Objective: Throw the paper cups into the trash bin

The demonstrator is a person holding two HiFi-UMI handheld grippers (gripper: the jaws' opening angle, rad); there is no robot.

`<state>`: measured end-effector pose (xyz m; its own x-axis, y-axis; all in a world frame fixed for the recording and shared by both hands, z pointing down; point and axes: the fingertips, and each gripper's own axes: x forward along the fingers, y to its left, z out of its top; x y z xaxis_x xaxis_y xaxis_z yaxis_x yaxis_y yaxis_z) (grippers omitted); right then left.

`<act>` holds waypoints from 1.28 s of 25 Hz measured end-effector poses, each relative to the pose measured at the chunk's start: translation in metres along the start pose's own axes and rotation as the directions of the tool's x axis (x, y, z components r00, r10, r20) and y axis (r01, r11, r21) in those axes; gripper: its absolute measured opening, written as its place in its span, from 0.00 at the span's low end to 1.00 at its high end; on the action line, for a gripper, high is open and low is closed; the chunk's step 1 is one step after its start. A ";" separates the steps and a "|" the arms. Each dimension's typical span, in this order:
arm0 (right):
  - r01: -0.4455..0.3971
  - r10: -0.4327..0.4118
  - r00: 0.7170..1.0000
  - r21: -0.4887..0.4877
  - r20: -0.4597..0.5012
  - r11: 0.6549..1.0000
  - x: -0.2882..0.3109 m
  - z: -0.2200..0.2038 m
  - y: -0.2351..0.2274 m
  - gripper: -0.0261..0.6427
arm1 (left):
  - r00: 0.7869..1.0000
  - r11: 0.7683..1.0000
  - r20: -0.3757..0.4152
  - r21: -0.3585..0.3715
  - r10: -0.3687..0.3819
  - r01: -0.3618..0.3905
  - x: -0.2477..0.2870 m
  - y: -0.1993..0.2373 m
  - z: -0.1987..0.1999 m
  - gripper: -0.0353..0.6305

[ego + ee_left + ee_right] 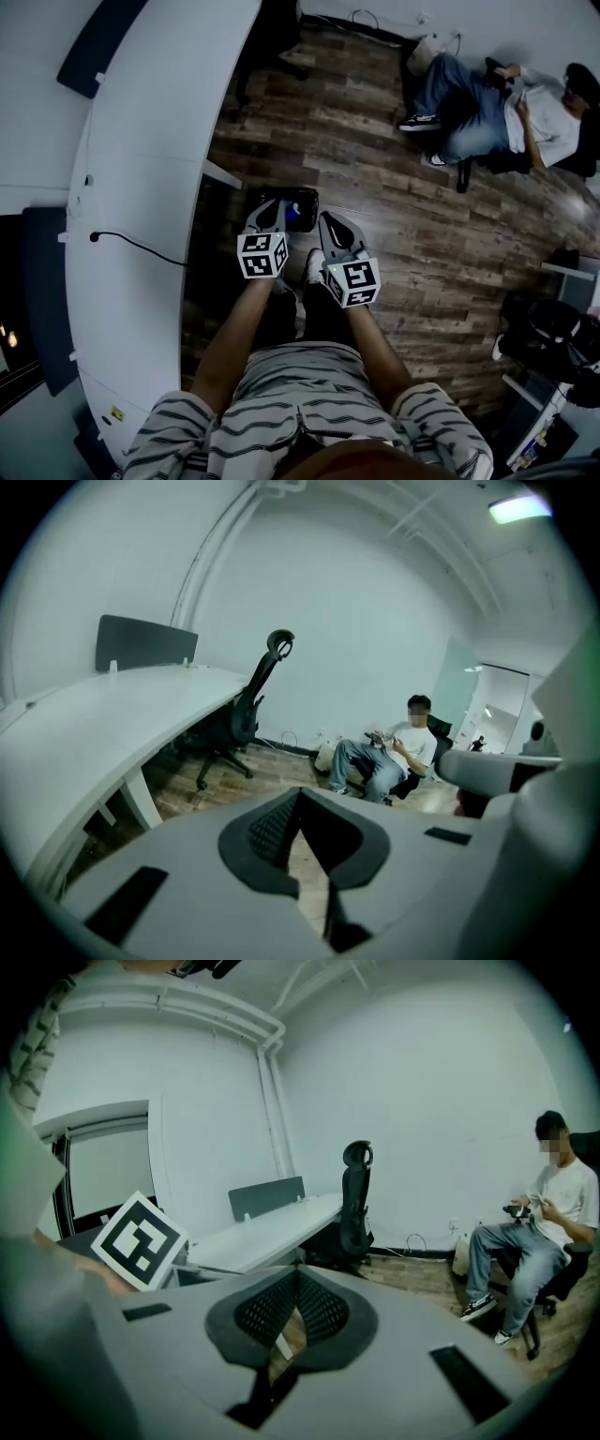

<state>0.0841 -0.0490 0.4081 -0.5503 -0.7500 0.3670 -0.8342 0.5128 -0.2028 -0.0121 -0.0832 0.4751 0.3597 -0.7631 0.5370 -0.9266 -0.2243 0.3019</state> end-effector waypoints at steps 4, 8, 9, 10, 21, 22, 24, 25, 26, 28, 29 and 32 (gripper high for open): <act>-0.013 0.013 1.000 0.000 0.026 1.000 -0.010 0.021 0.007 0.05 | 0.999 1.000 0.047 0.026 -0.007 0.006 -0.020 -0.010 0.024 0.09; -0.020 0.020 0.999 -0.003 0.046 1.000 -0.015 0.035 0.017 0.05 | 0.997 0.999 0.076 0.031 -0.017 0.014 -0.037 -0.016 0.039 0.09; -0.023 0.023 0.998 -0.005 0.050 1.000 -0.016 0.039 0.020 0.05 | 0.996 0.999 0.084 0.035 -0.020 0.017 -0.041 -0.018 0.043 0.09; -0.025 0.025 0.998 -0.009 0.055 1.000 -0.017 0.042 0.022 0.05 | 0.995 0.999 0.094 0.040 -0.024 0.021 -0.045 -0.020 0.048 0.09; -0.016 0.019 0.992 -0.025 0.128 1.000 -0.029 0.078 0.034 0.05 | 0.980 0.992 0.179 0.113 -0.082 0.063 -0.092 -0.039 0.082 0.09; -0.015 0.019 0.991 -0.026 0.136 1.000 -0.030 0.081 0.035 0.05 | 0.979 0.990 0.185 0.124 -0.090 0.068 -0.097 -0.042 0.083 0.09; -0.013 0.017 0.988 -0.027 0.152 1.000 -0.030 0.087 0.036 0.05 | 0.974 0.987 0.200 0.140 -0.103 0.076 -0.104 -0.045 0.089 0.09; -0.012 0.016 0.987 -0.026 0.158 1.000 -0.031 0.090 0.037 0.05 | 0.972 0.986 0.207 0.145 -0.108 0.078 -0.108 -0.046 0.092 0.09; -0.012 0.017 0.987 -0.026 0.162 1.000 -0.032 0.092 0.038 0.05 | 0.970 0.986 0.215 0.150 -0.111 0.079 -0.112 -0.047 0.095 0.09; -0.014 0.019 0.986 -0.031 0.168 0.999 -0.033 0.096 0.041 0.05 | 0.966 0.984 0.229 0.162 -0.115 0.079 -0.118 -0.050 0.100 0.09; -0.014 0.019 0.985 -0.034 0.170 0.999 -0.034 0.098 0.042 0.05 | 0.965 0.982 0.234 0.170 -0.118 0.079 -0.121 -0.051 0.102 0.09; -0.005 0.012 0.982 -0.034 0.189 0.999 -0.038 0.104 0.043 0.05 | 0.962 0.978 0.242 0.192 -0.129 0.083 -0.126 -0.055 0.107 0.09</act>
<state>0.0657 -0.0420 0.2907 -0.5568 -0.8095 0.1864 -0.8296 0.5306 -0.1741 -0.0183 -0.0394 0.3066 0.4390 -0.8516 0.2865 -0.8973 -0.3992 0.1883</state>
